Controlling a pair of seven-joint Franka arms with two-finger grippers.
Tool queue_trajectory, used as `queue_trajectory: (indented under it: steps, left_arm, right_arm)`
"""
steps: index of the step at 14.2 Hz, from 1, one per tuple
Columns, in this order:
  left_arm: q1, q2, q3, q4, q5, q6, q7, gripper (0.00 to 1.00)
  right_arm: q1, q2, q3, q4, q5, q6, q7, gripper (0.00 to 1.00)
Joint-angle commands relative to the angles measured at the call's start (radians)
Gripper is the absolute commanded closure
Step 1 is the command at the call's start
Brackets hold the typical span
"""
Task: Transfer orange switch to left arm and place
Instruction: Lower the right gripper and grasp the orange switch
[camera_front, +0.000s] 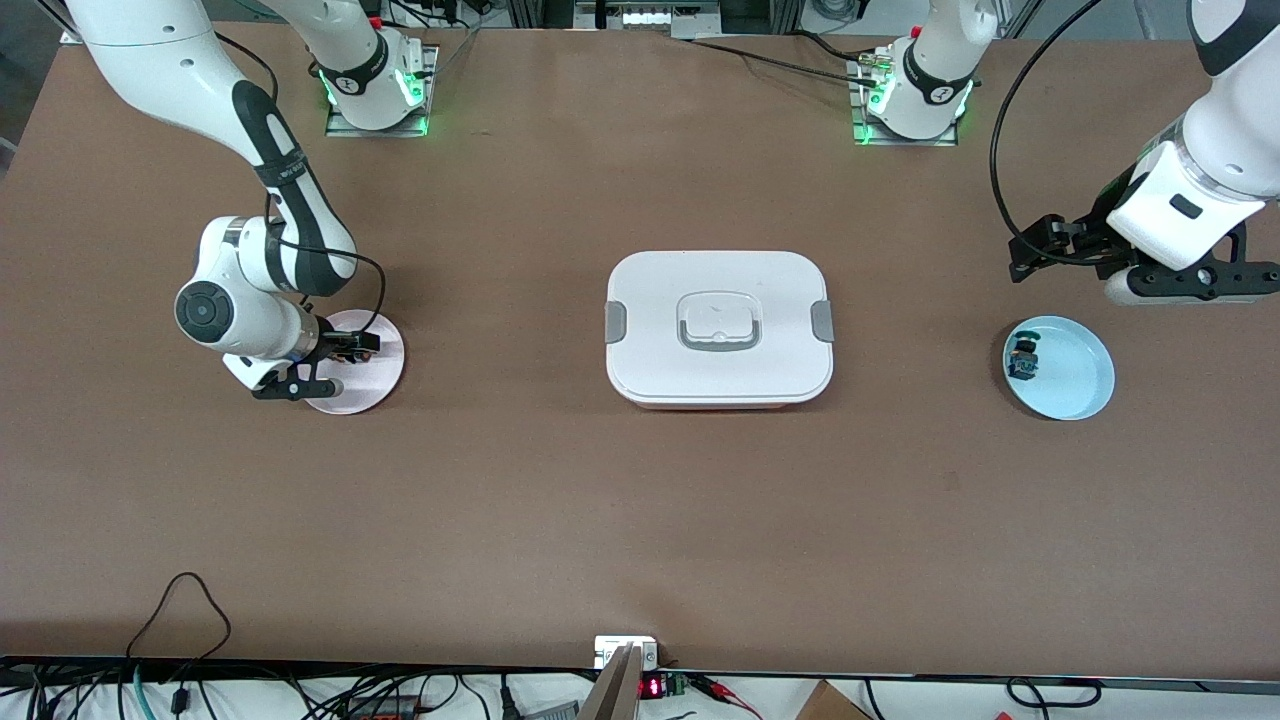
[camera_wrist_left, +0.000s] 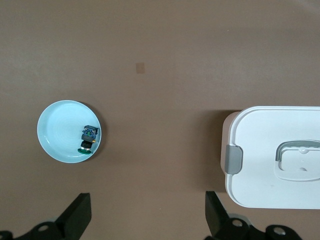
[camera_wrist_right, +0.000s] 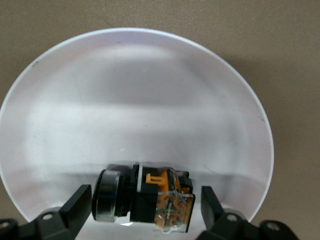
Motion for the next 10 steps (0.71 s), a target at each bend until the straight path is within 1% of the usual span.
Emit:
queue_trajectory:
  steps: [1, 2, 3, 4, 5, 7, 8, 10]
  left_arm:
    - [0.001, 0.012, 0.000, 0.026, 0.005, -0.015, -0.005, 0.00]
    - [0.001, 0.012, 0.000, 0.026, 0.005, -0.015, -0.005, 0.00]
    - [0.001, 0.012, 0.000, 0.026, 0.005, -0.015, -0.005, 0.00]
    - [0.001, 0.012, 0.000, 0.026, 0.005, -0.015, -0.005, 0.00]
    - [0.001, 0.012, 0.000, 0.026, 0.005, -0.015, -0.005, 0.00]
    - [0.001, 0.012, 0.000, 0.026, 0.005, -0.015, -0.005, 0.00]
    - [0.001, 0.012, 0.000, 0.026, 0.005, -0.015, -0.005, 0.00]
    - [0.001, 0.012, 0.000, 0.026, 0.005, -0.015, -0.005, 0.00]
  right_arm:
    - [0.003, -0.007, 0.001, -0.016, 0.015, 0.004, 0.007, 0.22]
    - [0.003, -0.007, 0.001, -0.019, 0.016, 0.003, 0.007, 0.33]
    - [0.003, -0.009, 0.001, -0.022, 0.015, 0.000, 0.007, 0.48]
    - [0.004, -0.013, 0.001, -0.021, 0.015, -0.005, -0.001, 0.65]
    - [0.006, -0.017, 0.001, -0.013, 0.013, -0.016, -0.013, 0.85]
    - [0.011, -0.027, 0.002, -0.004, 0.012, -0.045, -0.013, 0.98]
    - [0.011, -0.033, 0.004, 0.005, 0.010, -0.061, -0.013, 0.99]
    - [0.009, -0.059, 0.010, 0.059, 0.015, -0.143, -0.012, 0.99]
